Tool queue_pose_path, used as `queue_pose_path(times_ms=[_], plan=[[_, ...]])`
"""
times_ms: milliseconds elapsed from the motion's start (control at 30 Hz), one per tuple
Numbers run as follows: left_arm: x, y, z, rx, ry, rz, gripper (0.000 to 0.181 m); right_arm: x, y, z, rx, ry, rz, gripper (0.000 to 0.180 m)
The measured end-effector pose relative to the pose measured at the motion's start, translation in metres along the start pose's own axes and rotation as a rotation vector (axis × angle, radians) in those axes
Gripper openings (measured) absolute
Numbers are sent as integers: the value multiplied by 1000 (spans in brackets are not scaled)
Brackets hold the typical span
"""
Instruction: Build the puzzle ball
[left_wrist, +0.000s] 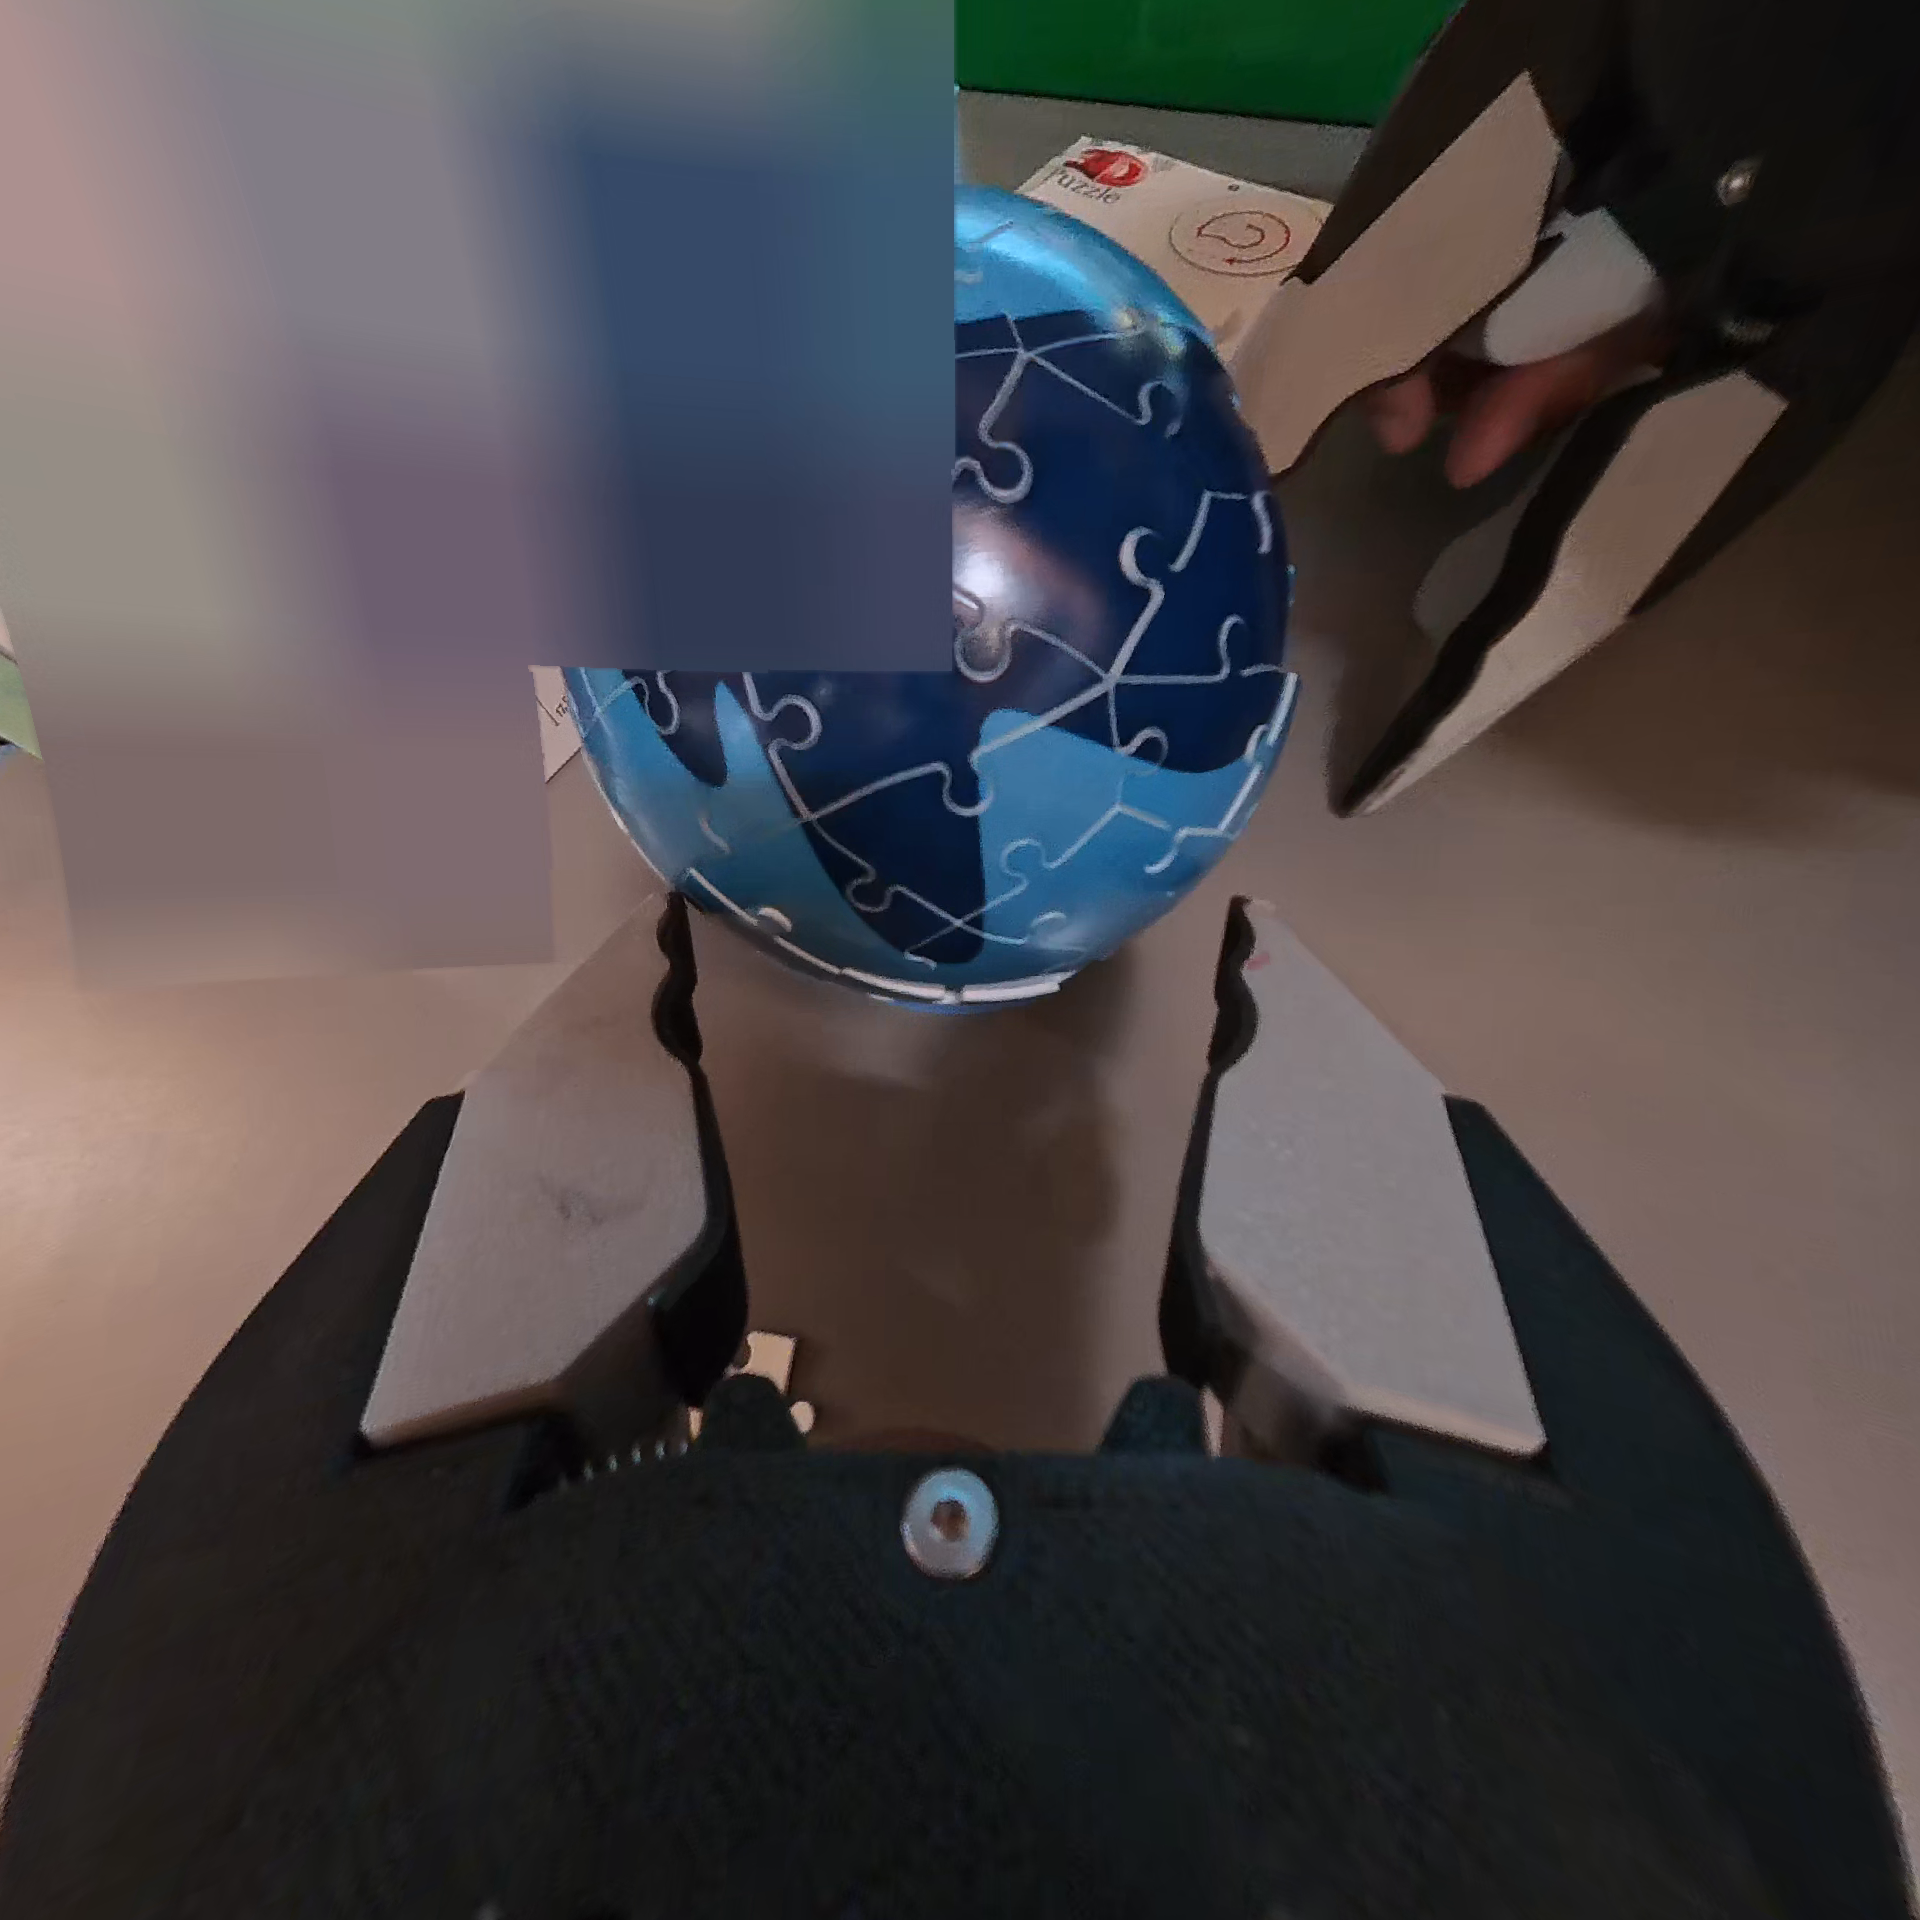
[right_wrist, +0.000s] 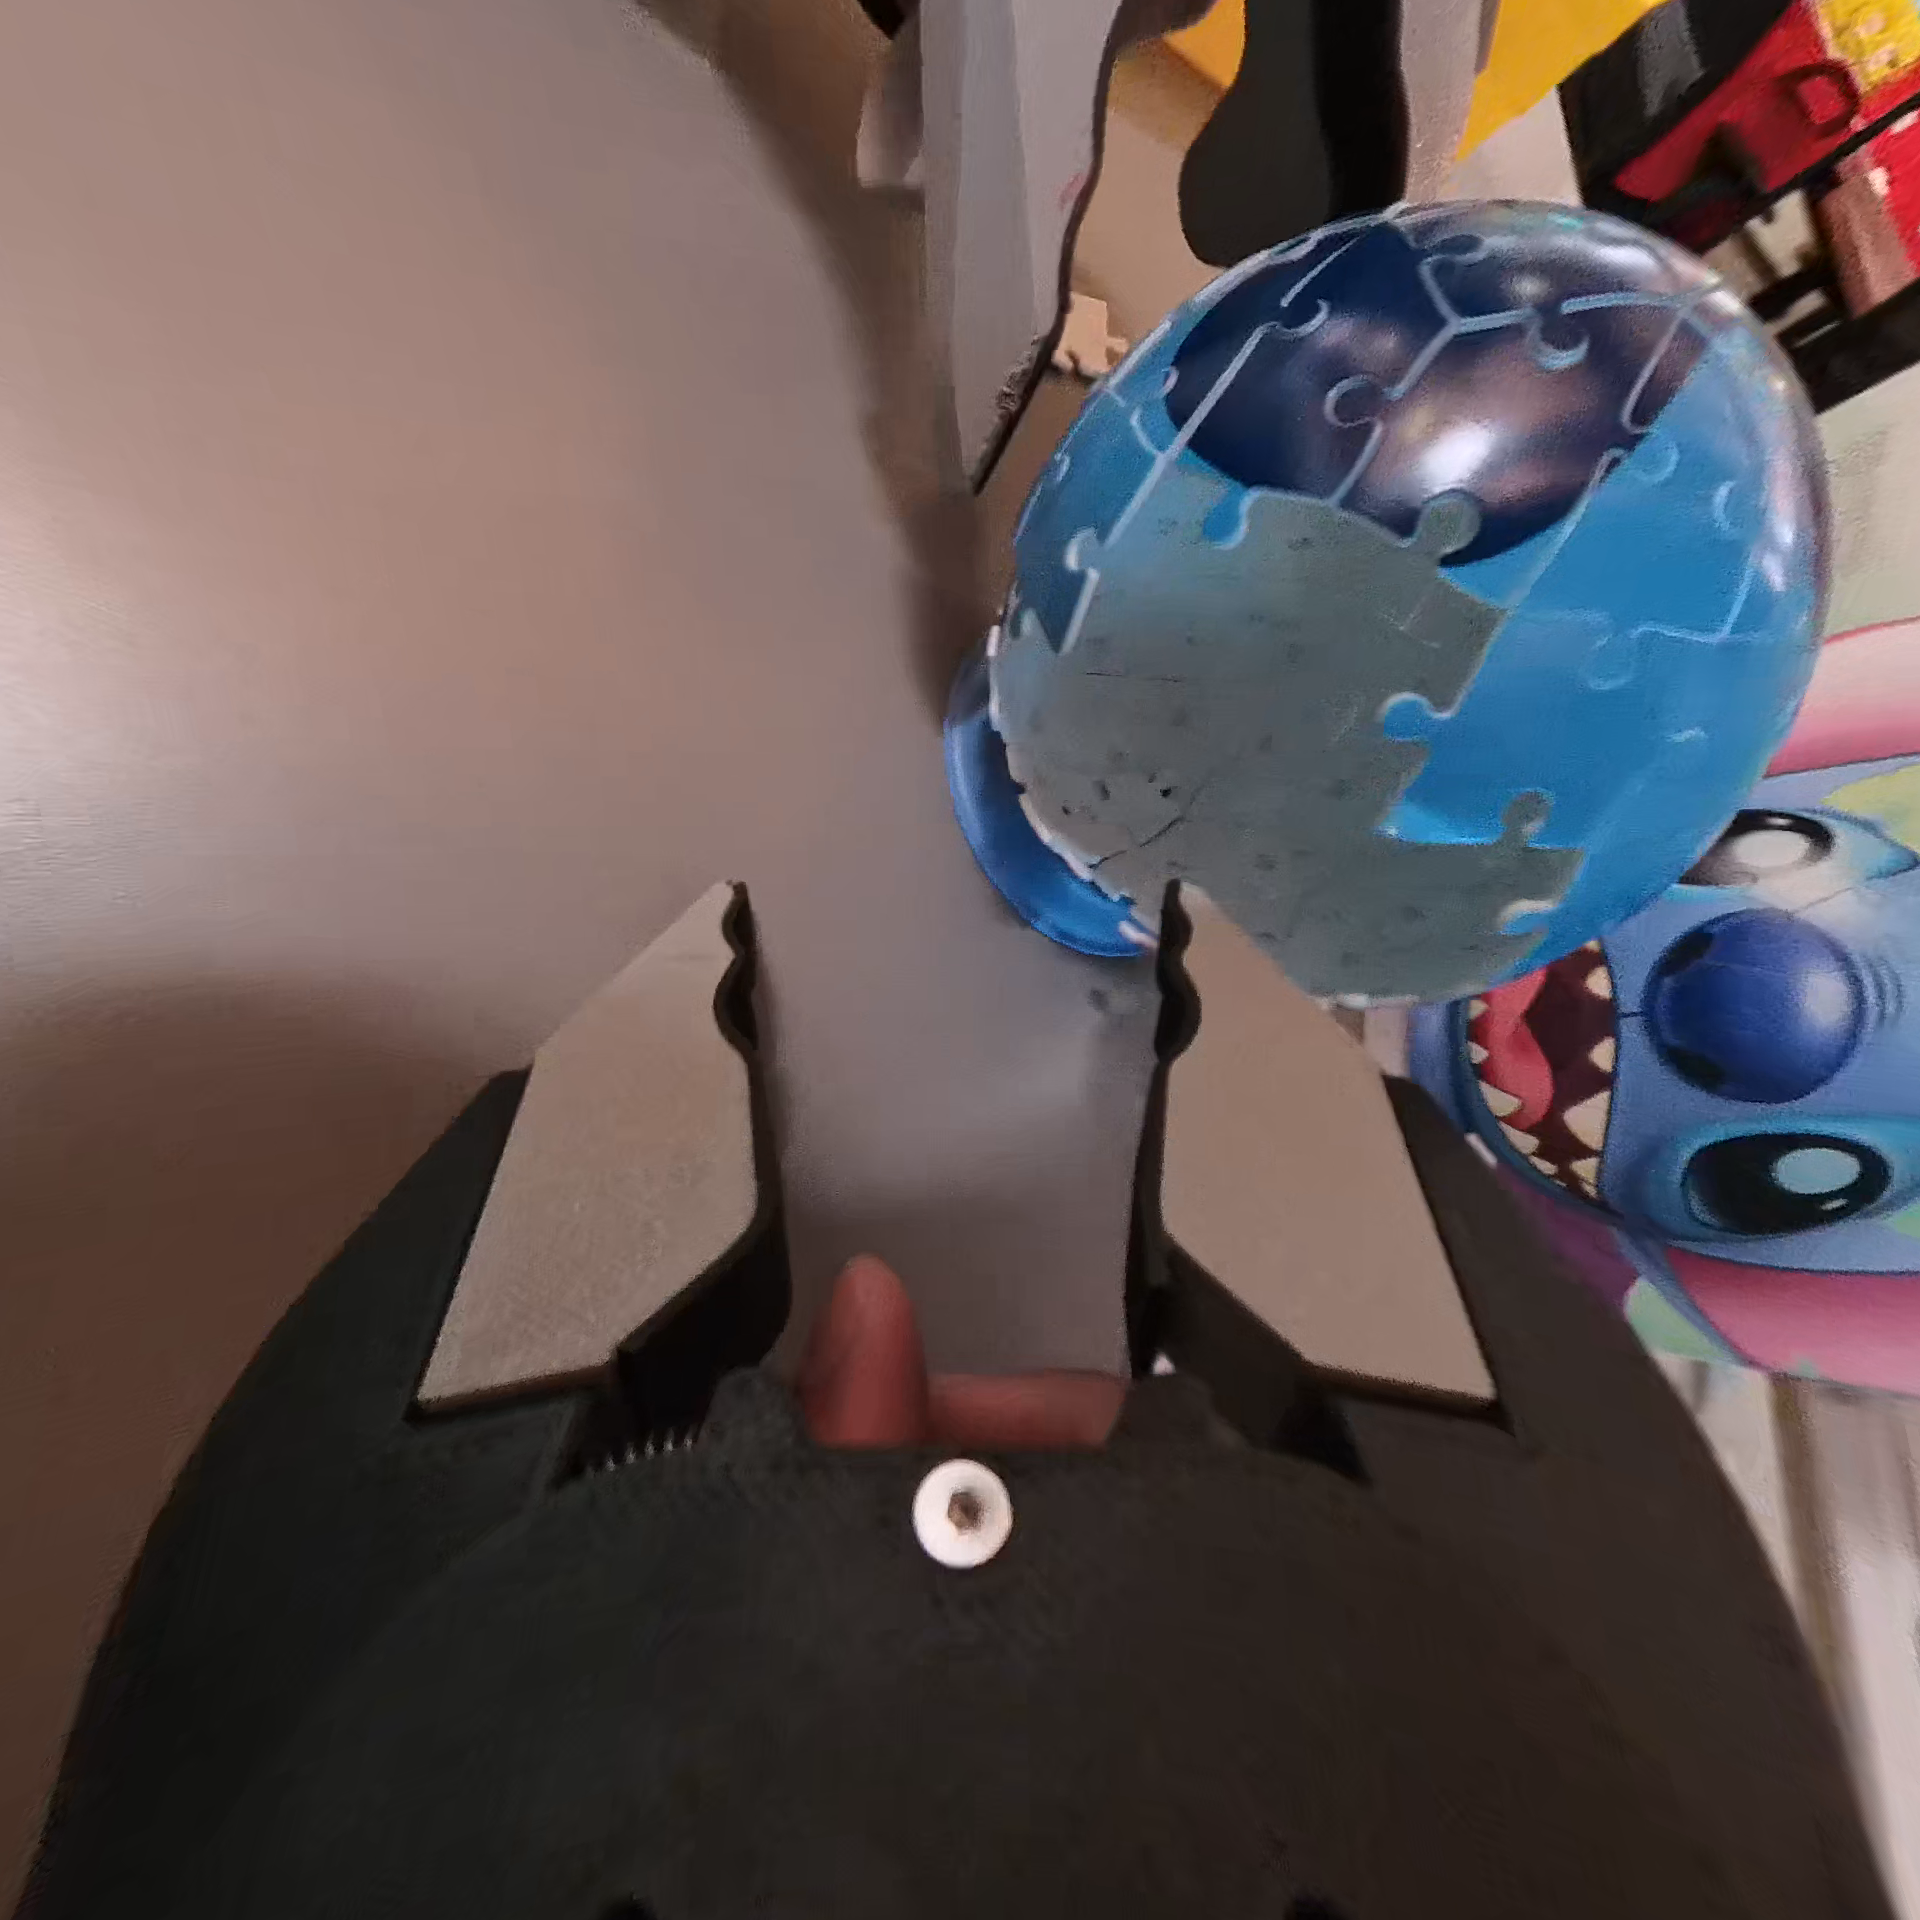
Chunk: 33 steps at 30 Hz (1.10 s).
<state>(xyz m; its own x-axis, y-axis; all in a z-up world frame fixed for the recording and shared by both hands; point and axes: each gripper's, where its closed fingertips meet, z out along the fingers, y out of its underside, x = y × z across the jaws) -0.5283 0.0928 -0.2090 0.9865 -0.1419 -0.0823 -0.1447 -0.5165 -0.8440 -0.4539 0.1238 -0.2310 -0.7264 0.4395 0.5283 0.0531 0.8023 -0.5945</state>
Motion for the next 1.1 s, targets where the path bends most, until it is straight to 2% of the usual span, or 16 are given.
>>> queue_pose_path(times_ms=[267, 333, 367, 433, 500, 567, 600, 733, 900, 1000, 1067, 1100], plan=[[-7, 4, 2, 6, -24, -1, 98, 13, 2, 5, -57, 151, -189, 61], [-6, 4, 2, 18, -12, -9, 98, 17, 1, 2, -46, 192, -169, 32], [-5, 4, 2, 24, -4, -9, 98, 16, 3, 1, -45, 193, -152, 33], [-5, 6, 3, 21, -7, -12, 98, 11, 4, 1, -28, 149, -58, 45], [-4, 6, 3, 27, 3, -30, 99, 0, 3, -2, 6, 48, 101, 72], [-1, 4, 3, 45, 24, -50, 99, -15, -3, -10, 73, -101, 234, 117], [-1, 3, 3, 54, 23, -56, 99, -15, -7, -15, 112, -134, 289, 132], [0, 6, 3, 58, 25, -80, 101, -6, -7, -27, 164, -164, 414, 144], [1, 10, 3, 49, -5, -56, 101, -21, -16, -46, 234, -208, 256, 146], [0, 9, 3, 59, -28, -47, 101, 1, -8, -51, 212, -65, 179, 129], [-2, 10, 4, 49, -46, -45, 101, 14, -3, -50, 197, -2, 204, 109], [-3, 10, 5, 43, -48, -43, 101, 12, -2, -48, 191, -18, 259, 112]])
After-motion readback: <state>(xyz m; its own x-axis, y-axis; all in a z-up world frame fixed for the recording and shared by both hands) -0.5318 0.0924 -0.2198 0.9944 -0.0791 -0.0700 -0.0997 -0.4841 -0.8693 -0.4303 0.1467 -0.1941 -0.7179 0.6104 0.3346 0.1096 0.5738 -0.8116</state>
